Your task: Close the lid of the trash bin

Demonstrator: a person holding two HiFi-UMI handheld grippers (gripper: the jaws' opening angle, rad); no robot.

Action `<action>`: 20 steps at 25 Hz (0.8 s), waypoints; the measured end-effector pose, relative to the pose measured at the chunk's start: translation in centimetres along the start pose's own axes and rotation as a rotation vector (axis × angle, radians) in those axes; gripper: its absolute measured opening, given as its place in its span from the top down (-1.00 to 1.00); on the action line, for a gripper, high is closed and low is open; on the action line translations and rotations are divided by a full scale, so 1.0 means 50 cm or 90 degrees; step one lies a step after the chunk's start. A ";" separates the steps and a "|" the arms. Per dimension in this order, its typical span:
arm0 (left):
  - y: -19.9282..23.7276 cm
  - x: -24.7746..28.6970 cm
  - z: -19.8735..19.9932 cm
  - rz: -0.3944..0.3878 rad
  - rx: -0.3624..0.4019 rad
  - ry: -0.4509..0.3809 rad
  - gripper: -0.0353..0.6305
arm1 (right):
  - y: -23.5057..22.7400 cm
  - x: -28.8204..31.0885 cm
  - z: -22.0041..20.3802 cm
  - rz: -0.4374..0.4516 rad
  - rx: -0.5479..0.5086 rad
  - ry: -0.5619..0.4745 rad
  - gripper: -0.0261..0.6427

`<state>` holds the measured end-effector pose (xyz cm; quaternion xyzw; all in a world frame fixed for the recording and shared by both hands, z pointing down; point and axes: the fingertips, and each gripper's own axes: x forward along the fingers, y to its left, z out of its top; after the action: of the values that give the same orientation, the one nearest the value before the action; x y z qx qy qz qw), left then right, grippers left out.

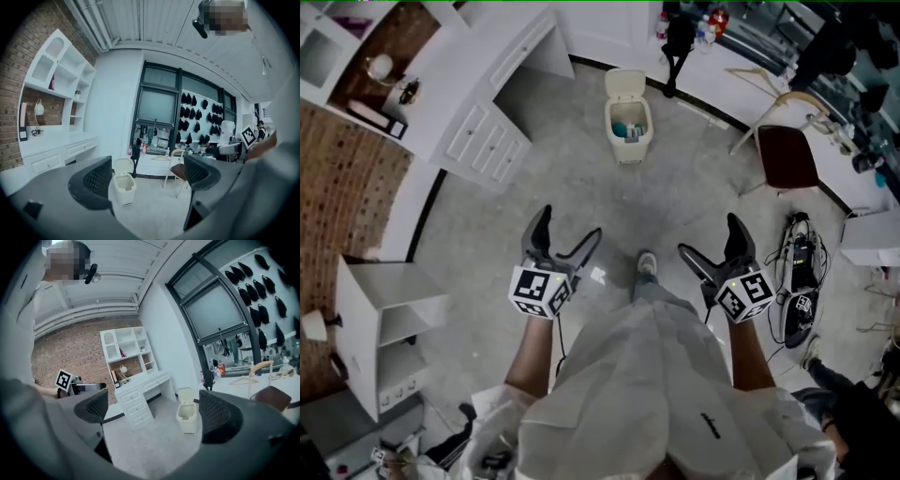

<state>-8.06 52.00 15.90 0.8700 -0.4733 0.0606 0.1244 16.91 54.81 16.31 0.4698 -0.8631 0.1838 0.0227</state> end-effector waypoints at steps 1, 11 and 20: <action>0.001 0.021 0.012 0.005 0.000 -0.005 -0.47 | -0.020 0.016 0.009 0.007 0.000 0.003 -0.84; 0.031 0.170 0.053 0.048 -0.033 -0.015 -0.47 | -0.138 0.139 0.094 0.077 -0.028 0.014 -0.84; 0.096 0.250 0.086 0.048 -0.032 -0.031 -0.47 | -0.191 0.213 0.115 0.078 -0.015 0.007 -0.84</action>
<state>-5.31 38.22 15.31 0.8493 -0.5101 0.0326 0.1322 19.57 39.62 16.05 0.4146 -0.8922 0.1775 0.0217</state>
